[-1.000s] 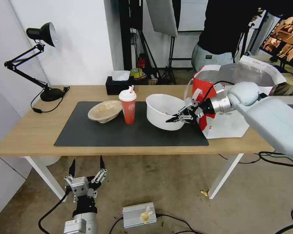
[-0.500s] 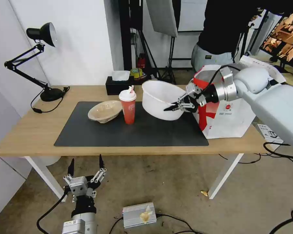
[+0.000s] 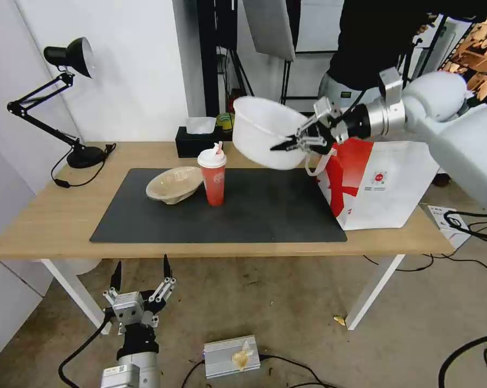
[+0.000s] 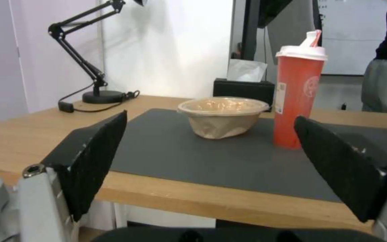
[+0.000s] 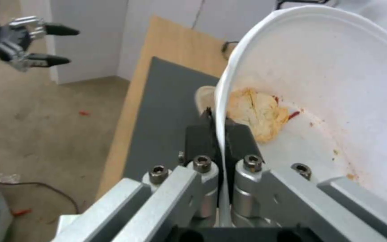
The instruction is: Pick up the trash from the table and place it into the takeout bag.
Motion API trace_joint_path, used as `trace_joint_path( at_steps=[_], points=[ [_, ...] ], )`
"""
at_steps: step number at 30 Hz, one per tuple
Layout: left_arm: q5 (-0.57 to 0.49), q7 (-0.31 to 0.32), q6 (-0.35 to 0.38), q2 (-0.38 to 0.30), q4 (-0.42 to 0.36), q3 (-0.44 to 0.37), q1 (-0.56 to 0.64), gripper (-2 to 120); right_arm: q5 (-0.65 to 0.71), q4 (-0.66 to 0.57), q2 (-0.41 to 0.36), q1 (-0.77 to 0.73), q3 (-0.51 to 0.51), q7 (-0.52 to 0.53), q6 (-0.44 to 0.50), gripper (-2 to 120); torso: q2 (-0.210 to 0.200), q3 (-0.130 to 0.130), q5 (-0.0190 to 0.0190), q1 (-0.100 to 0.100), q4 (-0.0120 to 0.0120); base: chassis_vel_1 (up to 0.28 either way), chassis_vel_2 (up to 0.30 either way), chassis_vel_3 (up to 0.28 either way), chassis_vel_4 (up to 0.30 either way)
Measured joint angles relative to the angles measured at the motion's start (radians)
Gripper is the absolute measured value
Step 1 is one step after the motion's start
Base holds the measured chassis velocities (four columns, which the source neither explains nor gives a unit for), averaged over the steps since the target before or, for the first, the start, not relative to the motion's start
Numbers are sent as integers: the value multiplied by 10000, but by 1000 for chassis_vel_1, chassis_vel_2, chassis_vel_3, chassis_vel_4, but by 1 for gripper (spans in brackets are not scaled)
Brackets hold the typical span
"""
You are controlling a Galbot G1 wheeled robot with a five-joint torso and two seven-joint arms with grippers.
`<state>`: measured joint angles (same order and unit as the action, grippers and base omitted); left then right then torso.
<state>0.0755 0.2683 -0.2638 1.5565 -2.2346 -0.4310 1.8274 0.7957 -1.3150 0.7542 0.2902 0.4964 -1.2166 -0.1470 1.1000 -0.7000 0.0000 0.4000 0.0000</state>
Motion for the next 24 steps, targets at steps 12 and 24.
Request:
trace_joint_path(
  at_steps=[12, 24],
  points=[
    [-86, 4, -2, -104, -72, -14, -15, 100, 52, 1192, 80, 882, 80, -33, 57, 0, 0, 0, 0, 0, 0, 0, 0, 0, 0],
    [-222, 8, -2, -261, -86, -17, -36, 100, -350, 2141, -293, 915, -359, -226, 274, 0, 0, 0, 1, 0, -1, 0, 0, 0, 0]
  ],
)
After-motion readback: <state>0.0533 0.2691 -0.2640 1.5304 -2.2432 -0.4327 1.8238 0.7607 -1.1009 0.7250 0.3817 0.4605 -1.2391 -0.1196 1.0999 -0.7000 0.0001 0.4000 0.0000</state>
